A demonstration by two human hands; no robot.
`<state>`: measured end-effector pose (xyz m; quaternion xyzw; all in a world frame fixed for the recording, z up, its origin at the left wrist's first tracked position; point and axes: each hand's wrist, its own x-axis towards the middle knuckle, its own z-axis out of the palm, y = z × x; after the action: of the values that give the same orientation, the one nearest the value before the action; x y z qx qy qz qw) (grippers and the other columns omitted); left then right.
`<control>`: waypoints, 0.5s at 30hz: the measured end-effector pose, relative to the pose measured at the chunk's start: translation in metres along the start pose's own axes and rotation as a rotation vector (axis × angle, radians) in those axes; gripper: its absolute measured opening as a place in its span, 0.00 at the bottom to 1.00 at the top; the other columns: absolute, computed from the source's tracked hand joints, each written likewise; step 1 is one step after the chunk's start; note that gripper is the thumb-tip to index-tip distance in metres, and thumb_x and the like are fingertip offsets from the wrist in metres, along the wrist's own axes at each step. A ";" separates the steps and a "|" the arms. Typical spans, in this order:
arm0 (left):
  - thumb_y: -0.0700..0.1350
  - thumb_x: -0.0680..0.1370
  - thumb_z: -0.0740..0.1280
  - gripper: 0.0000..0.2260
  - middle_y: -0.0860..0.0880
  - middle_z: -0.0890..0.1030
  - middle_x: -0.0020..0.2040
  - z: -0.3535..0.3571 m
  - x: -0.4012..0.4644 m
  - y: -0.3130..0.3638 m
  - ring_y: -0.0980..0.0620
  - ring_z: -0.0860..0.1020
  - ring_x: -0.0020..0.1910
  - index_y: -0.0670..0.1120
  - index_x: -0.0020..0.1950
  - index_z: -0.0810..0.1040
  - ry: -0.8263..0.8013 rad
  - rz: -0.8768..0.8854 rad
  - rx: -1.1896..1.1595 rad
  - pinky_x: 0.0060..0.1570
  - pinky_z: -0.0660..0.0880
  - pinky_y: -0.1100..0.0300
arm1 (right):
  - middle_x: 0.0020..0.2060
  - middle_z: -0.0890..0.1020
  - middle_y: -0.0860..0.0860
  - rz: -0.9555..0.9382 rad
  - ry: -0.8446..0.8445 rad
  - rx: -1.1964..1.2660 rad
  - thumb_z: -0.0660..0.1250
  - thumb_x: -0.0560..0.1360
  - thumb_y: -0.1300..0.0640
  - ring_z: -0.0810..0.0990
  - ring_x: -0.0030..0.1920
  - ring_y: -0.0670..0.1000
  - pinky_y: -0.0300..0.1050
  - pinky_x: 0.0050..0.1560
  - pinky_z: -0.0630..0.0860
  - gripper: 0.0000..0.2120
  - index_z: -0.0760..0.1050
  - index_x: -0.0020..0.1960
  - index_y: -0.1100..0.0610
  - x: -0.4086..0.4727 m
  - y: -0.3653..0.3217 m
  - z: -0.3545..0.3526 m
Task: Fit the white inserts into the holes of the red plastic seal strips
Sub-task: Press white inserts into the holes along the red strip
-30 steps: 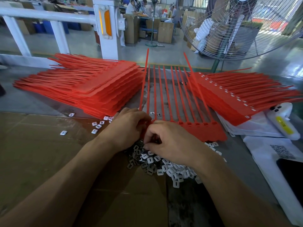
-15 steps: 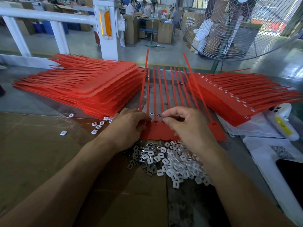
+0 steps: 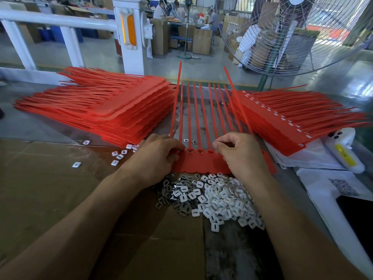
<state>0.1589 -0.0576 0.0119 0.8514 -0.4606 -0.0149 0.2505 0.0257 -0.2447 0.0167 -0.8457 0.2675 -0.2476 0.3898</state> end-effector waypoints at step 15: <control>0.46 0.82 0.66 0.15 0.56 0.76 0.65 0.000 -0.001 0.001 0.52 0.68 0.67 0.56 0.68 0.77 0.001 -0.003 0.011 0.70 0.66 0.44 | 0.35 0.83 0.42 -0.018 -0.109 -0.211 0.70 0.81 0.54 0.82 0.36 0.44 0.28 0.28 0.71 0.06 0.84 0.46 0.49 0.007 -0.002 0.005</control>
<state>0.1579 -0.0575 0.0118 0.8534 -0.4592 -0.0123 0.2464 0.0342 -0.2460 0.0167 -0.8967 0.2629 -0.1751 0.3102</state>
